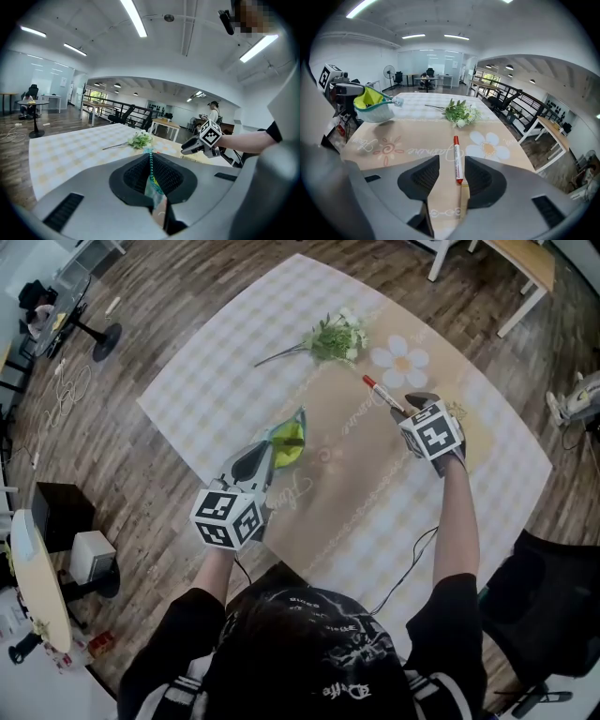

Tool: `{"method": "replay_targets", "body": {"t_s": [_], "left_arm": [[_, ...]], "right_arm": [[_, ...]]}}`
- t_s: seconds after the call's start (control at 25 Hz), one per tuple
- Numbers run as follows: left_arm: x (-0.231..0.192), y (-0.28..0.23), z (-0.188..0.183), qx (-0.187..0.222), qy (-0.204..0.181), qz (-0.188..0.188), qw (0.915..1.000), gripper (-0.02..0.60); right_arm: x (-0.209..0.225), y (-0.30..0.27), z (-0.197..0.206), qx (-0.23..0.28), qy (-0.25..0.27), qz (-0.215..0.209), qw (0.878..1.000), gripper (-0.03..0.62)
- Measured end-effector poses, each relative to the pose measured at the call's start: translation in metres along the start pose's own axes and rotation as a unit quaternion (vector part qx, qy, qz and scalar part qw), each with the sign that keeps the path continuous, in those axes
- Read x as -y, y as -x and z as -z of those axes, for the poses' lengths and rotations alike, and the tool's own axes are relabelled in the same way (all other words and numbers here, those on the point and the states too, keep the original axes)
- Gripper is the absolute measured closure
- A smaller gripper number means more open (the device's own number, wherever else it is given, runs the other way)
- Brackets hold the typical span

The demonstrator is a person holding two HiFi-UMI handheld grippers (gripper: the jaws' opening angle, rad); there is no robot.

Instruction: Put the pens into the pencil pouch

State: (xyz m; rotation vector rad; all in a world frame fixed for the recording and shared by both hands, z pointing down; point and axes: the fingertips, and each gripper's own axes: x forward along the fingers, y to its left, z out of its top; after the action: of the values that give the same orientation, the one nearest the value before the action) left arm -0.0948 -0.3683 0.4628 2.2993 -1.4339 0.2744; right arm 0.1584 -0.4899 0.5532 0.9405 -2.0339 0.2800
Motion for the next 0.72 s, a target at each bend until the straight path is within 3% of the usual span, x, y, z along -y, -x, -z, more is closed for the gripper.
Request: {"method": "replay_targets", "body": {"t_s": [0.08,0.24,0.72], "left_arm": [[0.000,0.001,0.002,0.001,0.000,-0.003,1.0000,0.548],[0.004,-0.029,-0.013,-0.004,0.003,-0.013,0.9999,0.549],[-0.010,-0.013,0.009,-0.014,0.024,0.006,0.9996,0.548]], "right_arm": [[-0.003,-0.009,0.010,-0.008,-0.008,-0.002,1.000,0.425],[0.030,-0.039,0.020,-0.029,-0.003,-0.007,1.000,0.425],[0.009,-0.070,0.034,-0.101,0.029,0.007,0.994,0.461]]}}
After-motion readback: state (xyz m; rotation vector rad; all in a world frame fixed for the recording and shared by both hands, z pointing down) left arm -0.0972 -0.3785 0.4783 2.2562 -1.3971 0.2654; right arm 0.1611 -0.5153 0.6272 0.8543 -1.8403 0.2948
